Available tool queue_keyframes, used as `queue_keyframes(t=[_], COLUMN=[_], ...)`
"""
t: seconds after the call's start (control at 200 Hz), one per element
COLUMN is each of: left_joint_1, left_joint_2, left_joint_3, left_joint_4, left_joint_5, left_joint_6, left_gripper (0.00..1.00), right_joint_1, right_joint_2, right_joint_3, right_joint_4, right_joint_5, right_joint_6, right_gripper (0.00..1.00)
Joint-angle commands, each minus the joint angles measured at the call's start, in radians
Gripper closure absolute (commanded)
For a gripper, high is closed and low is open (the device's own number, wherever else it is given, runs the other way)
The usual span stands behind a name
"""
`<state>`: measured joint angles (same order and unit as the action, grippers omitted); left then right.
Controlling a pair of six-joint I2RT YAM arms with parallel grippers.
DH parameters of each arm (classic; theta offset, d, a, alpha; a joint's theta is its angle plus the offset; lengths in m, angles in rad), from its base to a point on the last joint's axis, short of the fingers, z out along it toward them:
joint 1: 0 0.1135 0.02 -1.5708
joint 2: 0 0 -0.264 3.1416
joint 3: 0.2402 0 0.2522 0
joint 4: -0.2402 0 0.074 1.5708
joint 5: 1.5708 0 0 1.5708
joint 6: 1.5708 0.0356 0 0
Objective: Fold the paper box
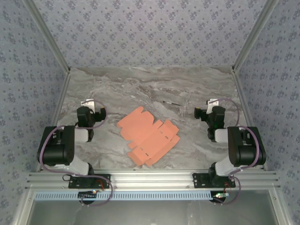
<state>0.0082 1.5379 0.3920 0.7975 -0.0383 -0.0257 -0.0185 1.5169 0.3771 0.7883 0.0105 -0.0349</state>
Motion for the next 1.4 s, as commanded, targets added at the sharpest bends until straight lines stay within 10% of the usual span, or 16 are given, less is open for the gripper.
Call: queue_keyframes(t=[0.0, 1.069, 1.394], left_joint_1=[-0.004, 0.022, 0.022], left_joint_2=[-0.005, -0.026, -0.332], left_joint_3=[0.018, 0.029, 0.219], left_joint_4=[0.019, -0.014, -0.598], left_joint_5=[-0.003, -0.043, -0.129], left_joint_6=[0.014, -0.035, -0.222], left_gripper=[0.01, 0.01, 0.01], right_joint_1=[-0.007, -0.031, -0.035], right_joint_2=[-0.001, -0.006, -0.443], right_joint_3=[0.02, 0.02, 0.164], right_joint_4=[-0.005, -0.003, -0.632], right_joint_5=[-0.007, -0.028, 0.227], right_joint_6=[-0.005, 0.015, 0.341], right_gripper=[0.01, 0.01, 0.01])
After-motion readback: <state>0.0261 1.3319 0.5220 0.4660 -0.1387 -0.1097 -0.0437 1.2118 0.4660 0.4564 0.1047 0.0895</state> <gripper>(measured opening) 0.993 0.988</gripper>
